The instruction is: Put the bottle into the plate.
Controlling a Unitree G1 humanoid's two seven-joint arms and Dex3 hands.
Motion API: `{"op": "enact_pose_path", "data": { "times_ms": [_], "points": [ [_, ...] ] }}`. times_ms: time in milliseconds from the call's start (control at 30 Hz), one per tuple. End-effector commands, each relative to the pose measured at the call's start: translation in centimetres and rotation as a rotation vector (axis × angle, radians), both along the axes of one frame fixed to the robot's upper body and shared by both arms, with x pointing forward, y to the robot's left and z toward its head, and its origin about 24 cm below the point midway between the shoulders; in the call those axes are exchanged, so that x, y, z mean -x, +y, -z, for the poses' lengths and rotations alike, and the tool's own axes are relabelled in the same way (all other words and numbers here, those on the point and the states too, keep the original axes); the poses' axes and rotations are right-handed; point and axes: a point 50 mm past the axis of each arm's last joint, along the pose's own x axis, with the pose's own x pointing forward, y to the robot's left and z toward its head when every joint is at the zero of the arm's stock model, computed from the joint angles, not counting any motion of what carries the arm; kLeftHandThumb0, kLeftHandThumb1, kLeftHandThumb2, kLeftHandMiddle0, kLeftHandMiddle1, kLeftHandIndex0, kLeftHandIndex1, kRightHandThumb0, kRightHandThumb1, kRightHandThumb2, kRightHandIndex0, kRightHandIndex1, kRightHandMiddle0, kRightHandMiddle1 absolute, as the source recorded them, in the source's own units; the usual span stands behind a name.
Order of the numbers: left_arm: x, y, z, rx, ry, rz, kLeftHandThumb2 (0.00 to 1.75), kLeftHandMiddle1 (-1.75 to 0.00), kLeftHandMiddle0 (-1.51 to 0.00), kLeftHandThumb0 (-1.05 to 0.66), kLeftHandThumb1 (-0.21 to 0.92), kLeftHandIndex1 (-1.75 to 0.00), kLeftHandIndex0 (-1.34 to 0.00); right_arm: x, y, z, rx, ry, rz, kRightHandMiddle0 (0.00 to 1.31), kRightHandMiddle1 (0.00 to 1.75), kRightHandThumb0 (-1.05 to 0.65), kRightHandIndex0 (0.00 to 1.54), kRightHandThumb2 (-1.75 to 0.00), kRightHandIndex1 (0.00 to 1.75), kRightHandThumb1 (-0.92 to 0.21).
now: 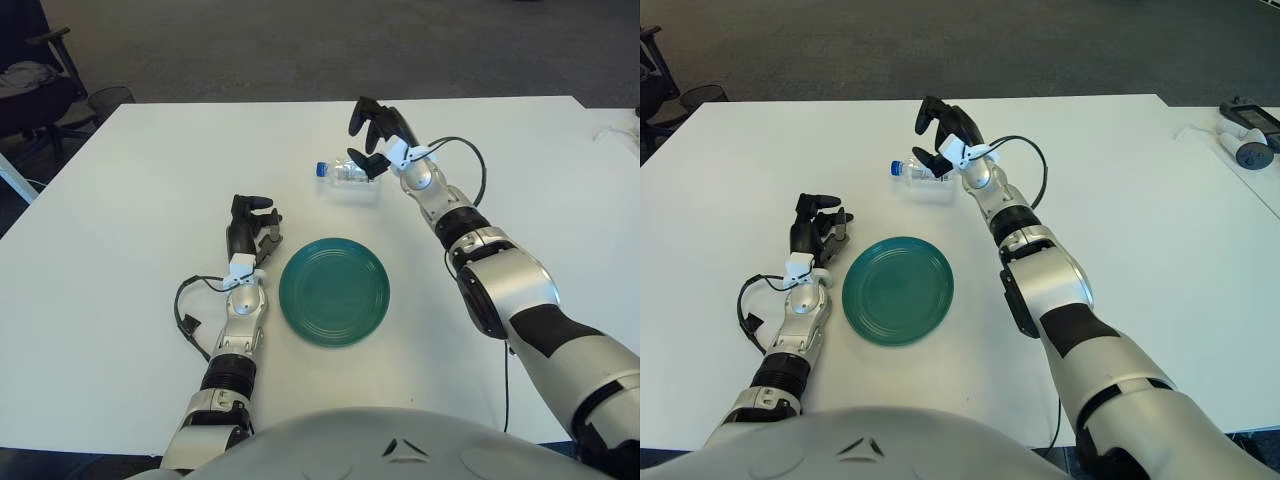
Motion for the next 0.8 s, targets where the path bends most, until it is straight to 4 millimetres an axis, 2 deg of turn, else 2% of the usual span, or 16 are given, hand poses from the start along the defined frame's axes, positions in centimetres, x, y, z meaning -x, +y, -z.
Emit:
{"op": "enact_pose_path", "data": {
  "times_ms": [0,233,767],
  "points": [
    [1.95,-0.41,2.76,0.027,0.132,-0.007,0.65,-1.18,-0.62,-0.36,0.83,-1.75,-0.25,-0.29,0.23,-0.34,0.024,-0.01,0.027,0.48,1.75,-0.01,0.71,-1.46,1.72,-0.19],
    [2.18,-0.41,2.94,0.038,0.131,-0.023,0.71,-1.19,-0.61,-0.37,0.78,-1.75,-0.28,-0.18,0.82,0.04,0.113,-0.057,0.071,0.53,1.74,-0.01,0.76,-1.55,1.74,-0.12],
    [2.4,-0.43,3.18,0.039,0.139,-0.044,0.75,-1.2,-0.61,-0.37,0.76,-1.75,-0.29,-0.3,0.51,-0.53,0.137,-0.139,0.127,0.5,1.72,-0.01,0.74,-1.5,1.75,-0.16]
  ]
}}
